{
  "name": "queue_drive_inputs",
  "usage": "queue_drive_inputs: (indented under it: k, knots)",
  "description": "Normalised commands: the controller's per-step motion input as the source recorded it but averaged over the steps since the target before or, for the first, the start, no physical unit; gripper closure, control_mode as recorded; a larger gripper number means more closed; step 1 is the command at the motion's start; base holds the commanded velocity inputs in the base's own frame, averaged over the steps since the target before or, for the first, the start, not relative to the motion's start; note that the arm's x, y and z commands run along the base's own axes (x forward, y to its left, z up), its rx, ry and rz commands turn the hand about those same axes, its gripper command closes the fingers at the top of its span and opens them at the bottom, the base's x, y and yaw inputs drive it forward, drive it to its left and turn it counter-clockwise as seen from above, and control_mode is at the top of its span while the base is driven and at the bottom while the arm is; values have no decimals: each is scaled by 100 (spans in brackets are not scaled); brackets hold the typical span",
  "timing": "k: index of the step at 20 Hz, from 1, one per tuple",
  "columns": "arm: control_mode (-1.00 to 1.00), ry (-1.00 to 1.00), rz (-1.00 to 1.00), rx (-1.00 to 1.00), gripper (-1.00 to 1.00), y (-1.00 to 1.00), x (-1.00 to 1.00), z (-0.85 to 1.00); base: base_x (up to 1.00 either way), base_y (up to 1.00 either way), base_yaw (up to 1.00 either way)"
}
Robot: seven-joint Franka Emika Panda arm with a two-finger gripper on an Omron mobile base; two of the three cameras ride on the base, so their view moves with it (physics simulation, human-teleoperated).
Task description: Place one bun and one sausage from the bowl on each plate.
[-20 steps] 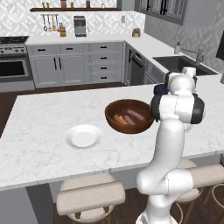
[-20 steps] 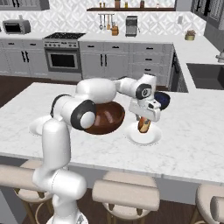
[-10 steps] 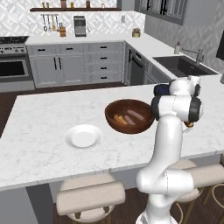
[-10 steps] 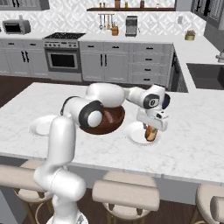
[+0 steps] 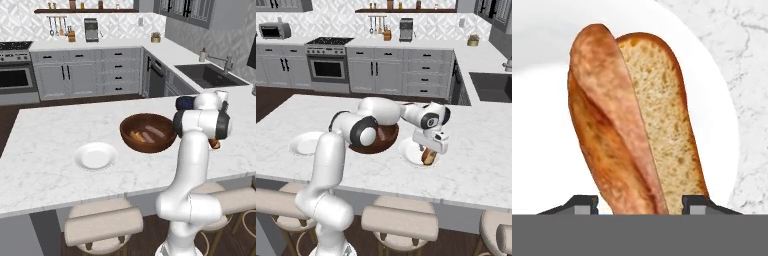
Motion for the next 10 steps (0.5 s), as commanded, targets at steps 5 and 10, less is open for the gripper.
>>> queue_drive_inputs:
  k: [5, 10]
  knots:
    - [-100, -4, 0, 0, -100, 2, -2, 33, 0, 0, 0]
    - [-100, -18, 0, 0, -100, 46, -64, 92, 0, 0, 0]
